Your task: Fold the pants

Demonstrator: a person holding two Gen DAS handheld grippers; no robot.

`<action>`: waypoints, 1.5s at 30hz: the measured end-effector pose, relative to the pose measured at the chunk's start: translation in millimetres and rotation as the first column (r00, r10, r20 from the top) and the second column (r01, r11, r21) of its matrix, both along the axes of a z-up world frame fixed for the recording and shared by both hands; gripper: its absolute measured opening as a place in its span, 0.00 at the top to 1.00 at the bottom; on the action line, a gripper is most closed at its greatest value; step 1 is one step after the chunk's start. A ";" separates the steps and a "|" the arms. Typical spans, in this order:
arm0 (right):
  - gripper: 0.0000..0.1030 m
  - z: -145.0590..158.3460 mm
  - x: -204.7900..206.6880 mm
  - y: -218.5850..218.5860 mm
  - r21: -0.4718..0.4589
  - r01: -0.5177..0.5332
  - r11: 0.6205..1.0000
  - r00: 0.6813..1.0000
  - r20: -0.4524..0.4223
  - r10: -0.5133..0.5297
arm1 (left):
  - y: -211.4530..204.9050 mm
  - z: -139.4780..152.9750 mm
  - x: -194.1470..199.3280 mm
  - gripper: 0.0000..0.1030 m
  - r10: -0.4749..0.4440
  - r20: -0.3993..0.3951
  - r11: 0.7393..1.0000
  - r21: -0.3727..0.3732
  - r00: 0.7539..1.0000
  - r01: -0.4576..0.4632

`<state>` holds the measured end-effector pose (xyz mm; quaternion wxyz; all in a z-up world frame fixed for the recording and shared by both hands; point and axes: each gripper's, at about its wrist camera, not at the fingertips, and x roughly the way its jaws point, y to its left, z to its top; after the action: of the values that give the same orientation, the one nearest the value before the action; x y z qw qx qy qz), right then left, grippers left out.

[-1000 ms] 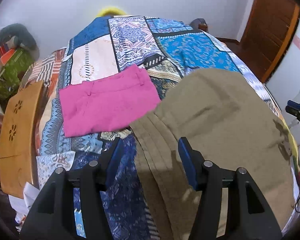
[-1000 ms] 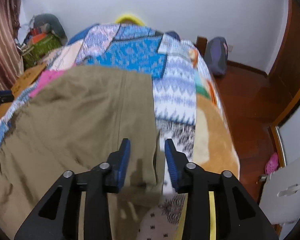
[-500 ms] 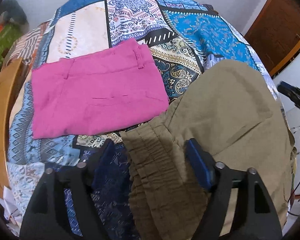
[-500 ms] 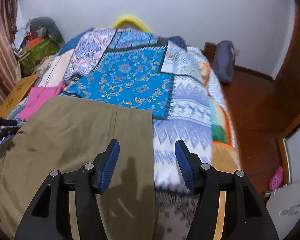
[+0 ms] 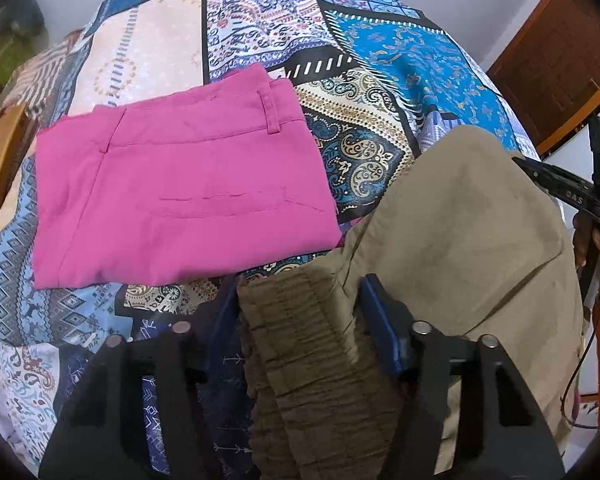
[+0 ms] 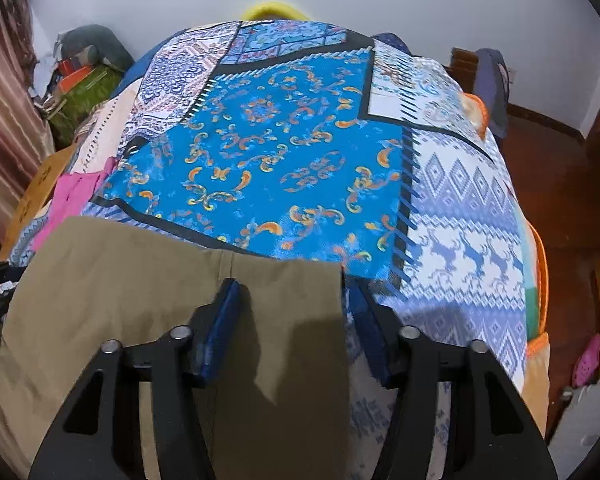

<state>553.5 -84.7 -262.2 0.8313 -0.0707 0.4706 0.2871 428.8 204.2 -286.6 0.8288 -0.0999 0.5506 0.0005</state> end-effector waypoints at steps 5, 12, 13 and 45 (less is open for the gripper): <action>0.89 2.4 -3.8 2.3 -0.051 0.011 0.999 0.998 0.061 -0.008 | -12.1 13.4 -4.6 0.48 -0.025 0.045 0.991 0.135 0.999 0.019; 0.90 34.0 -13.2 1.7 -0.128 0.054 0.990 0.973 0.229 -0.023 | -9.3 54.6 -5.6 0.49 -0.023 0.129 0.978 0.210 0.991 -0.005; 0.90 40.7 -13.5 1.1 -0.134 0.065 0.989 0.967 0.252 -0.029 | -9.2 61.6 -5.0 0.49 -0.022 0.144 0.978 0.210 0.989 -0.008; 0.90 105.2 -93.7 -55.9 0.062 0.106 0.992 0.944 0.306 -0.120 | -17.0 70.3 -2.9 0.29 0.000 0.096 0.999 0.043 0.995 -0.004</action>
<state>459.7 -140.6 -157.0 0.9111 -0.0693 0.3314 0.2349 425.8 187.2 -216.3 0.8563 -0.0826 0.5098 0.0084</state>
